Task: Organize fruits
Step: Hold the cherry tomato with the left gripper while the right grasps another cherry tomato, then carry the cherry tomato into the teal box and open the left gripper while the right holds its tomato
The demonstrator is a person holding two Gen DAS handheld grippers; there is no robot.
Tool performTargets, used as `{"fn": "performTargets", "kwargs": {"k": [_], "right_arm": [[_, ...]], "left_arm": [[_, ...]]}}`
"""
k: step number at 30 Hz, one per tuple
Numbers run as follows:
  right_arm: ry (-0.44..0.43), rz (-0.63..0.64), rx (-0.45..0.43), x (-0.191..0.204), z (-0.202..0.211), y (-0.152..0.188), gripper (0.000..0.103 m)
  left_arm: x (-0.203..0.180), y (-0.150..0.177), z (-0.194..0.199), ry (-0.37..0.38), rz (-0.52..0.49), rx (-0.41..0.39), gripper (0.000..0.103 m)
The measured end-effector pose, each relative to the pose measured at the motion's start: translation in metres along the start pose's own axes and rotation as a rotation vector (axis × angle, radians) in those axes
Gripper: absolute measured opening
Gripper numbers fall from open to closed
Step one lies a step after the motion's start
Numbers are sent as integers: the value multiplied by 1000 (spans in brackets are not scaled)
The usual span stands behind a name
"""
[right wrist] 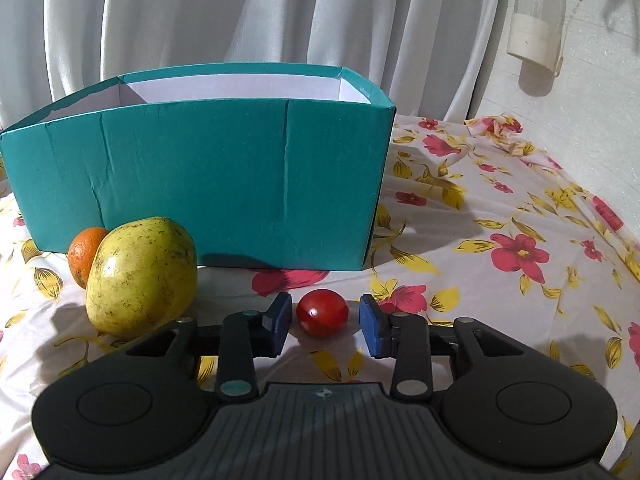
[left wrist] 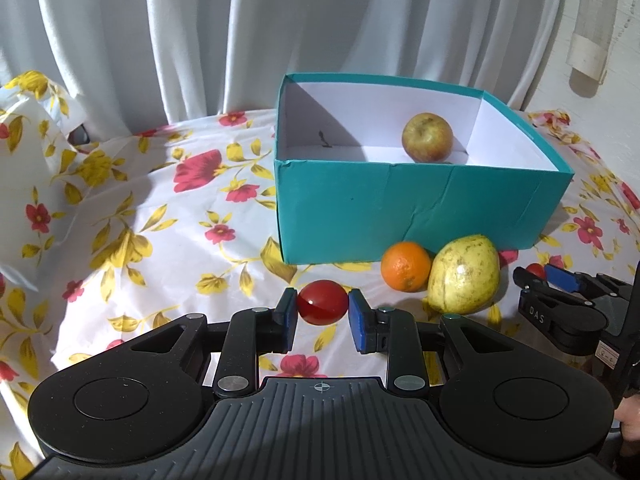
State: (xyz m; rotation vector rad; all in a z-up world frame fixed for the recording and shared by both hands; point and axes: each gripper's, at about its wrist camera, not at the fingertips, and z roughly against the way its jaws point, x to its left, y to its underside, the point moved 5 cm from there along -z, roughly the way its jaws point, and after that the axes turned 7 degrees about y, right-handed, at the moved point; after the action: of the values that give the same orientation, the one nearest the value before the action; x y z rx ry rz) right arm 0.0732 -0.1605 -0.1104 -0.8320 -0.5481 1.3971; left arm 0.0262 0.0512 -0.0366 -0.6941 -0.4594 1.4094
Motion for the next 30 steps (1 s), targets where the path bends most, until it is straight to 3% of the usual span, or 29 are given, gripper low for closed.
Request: {"fn": "performTargets", "kwargs": {"k": [10, 16, 30], "right_arm": [[-50, -30, 1, -4, 0, 1, 27], [-37, -48, -2, -8, 3, -1, 27], [-12, -62, -157, -19, 57, -46, 27]], "left_arm": [[-8, -4, -2, 5, -14, 4, 31], [-11, -9, 2, 0, -26, -6, 31], [-25, -49, 19, -15, -48, -76, 31]]}}
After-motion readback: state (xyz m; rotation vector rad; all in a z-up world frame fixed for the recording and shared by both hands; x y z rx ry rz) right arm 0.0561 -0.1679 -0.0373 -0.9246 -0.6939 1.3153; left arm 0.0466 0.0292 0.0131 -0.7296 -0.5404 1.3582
